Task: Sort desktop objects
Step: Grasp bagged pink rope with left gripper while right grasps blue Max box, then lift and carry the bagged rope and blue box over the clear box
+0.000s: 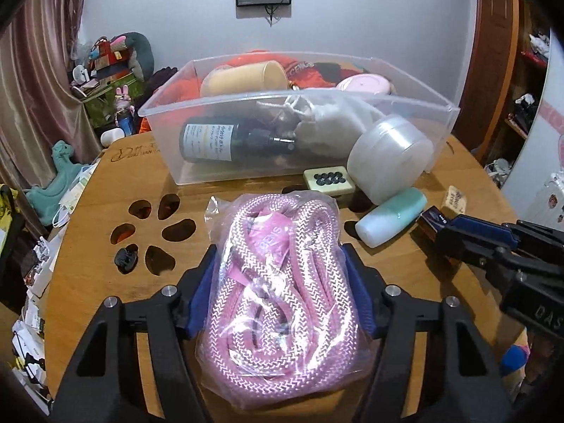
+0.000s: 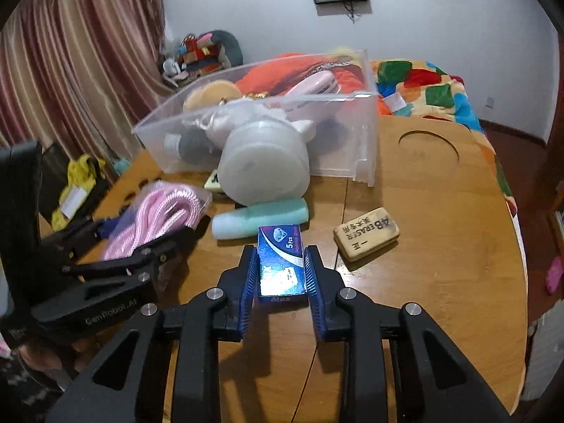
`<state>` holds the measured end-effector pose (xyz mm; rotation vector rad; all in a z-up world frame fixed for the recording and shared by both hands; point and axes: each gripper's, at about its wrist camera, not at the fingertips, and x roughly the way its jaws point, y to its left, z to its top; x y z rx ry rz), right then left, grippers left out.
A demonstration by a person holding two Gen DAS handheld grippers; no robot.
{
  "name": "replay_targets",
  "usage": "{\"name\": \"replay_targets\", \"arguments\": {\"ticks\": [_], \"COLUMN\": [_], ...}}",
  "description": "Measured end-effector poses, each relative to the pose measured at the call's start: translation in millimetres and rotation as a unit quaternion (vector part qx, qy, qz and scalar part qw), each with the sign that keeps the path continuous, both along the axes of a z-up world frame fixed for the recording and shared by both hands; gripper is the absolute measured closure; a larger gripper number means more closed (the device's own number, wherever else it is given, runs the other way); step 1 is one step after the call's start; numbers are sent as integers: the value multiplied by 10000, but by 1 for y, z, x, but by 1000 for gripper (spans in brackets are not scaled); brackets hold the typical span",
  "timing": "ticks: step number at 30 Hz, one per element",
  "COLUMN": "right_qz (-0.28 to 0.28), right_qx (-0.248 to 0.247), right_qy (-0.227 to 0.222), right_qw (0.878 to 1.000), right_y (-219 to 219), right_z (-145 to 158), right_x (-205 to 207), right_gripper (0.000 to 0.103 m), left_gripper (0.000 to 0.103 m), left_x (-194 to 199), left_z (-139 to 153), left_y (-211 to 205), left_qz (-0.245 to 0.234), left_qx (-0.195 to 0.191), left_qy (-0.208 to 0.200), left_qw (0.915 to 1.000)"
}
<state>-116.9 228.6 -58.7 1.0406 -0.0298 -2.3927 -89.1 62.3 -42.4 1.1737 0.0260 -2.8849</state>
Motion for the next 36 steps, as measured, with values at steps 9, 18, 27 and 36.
{"name": "replay_targets", "arguments": {"ticks": [9, 18, 27, 36], "right_qz": [-102, 34, 124, 163], "right_qx": [43, -5, 99, 114], "right_qy": [268, 484, 422, 437], "right_qw": [9996, 9988, 9990, 9988], "right_y": [4, -1, -6, -7], "right_z": [19, 37, 30, 29], "right_x": [14, 21, 25, 27], "right_gripper": [78, 78, 78, 78], "left_gripper": [38, 69, 29, 27], "left_x": [9, 14, 19, 2], "left_z": [18, 27, 20, -8], "left_y": [-14, -20, -22, 2], "left_qz": [43, -41, -23, -166], "left_qx": [251, 315, 446, -162], "left_qy": [151, 188, 129, -194], "left_qw": [9996, 9993, 9989, 9995]}}
